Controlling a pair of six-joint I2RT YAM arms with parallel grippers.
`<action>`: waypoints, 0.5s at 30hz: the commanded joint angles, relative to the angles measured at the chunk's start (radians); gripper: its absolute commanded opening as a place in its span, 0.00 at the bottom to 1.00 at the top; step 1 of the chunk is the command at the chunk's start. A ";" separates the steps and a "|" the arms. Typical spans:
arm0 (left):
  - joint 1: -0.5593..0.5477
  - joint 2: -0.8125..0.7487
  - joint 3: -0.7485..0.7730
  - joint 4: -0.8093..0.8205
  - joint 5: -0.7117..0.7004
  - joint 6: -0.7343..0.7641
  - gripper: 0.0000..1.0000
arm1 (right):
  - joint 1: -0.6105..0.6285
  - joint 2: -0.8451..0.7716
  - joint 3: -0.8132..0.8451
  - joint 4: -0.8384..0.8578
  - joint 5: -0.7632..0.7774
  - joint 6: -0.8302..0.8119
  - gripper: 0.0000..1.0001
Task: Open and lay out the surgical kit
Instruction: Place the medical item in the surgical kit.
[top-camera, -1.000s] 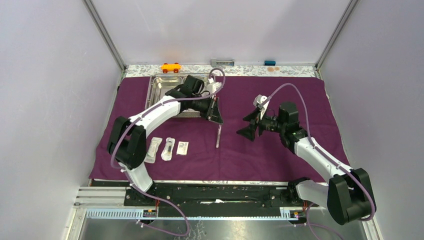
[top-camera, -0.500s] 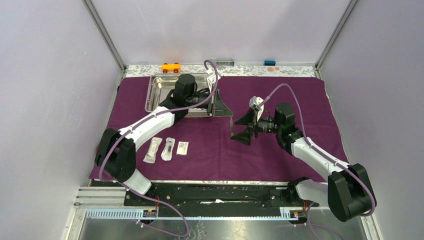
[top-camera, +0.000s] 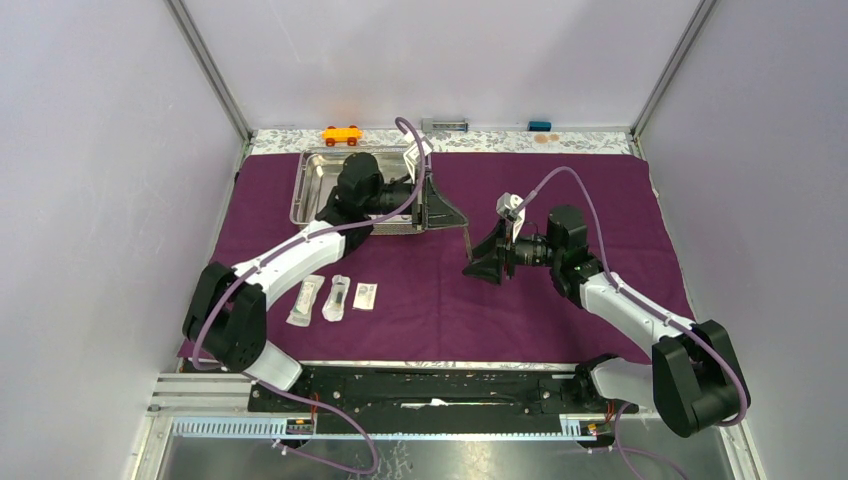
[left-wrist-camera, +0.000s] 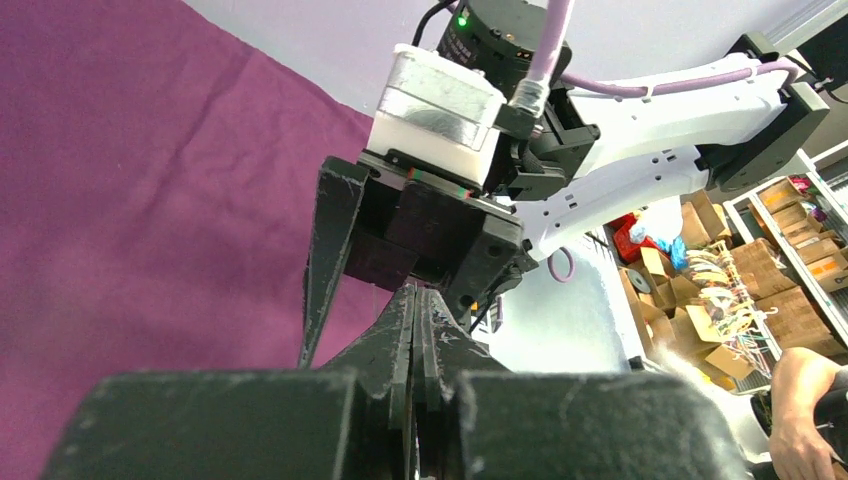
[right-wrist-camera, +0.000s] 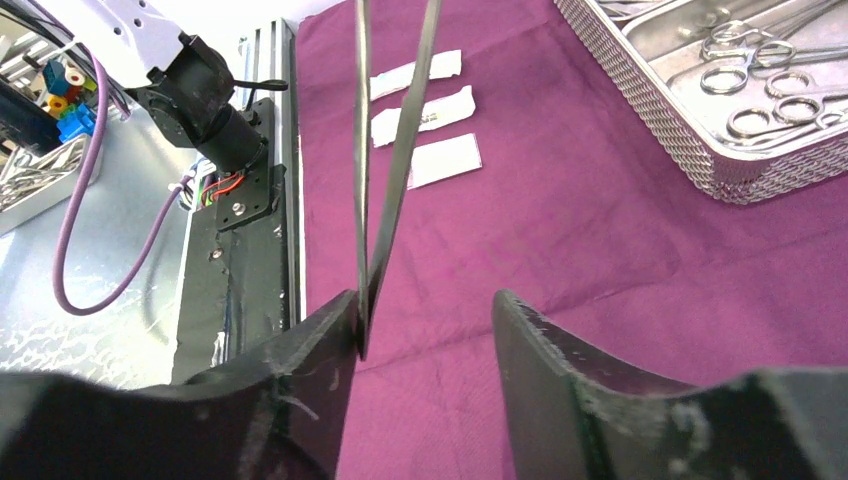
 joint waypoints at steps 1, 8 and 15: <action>-0.002 -0.055 -0.018 0.103 0.020 -0.008 0.00 | 0.008 -0.010 0.023 0.029 -0.013 0.001 0.51; 0.001 -0.052 -0.028 0.094 -0.002 0.014 0.00 | 0.009 -0.030 0.025 0.031 0.021 0.005 0.09; 0.000 -0.037 0.041 -0.155 -0.184 0.173 0.10 | 0.009 -0.041 0.041 -0.024 0.146 -0.014 0.00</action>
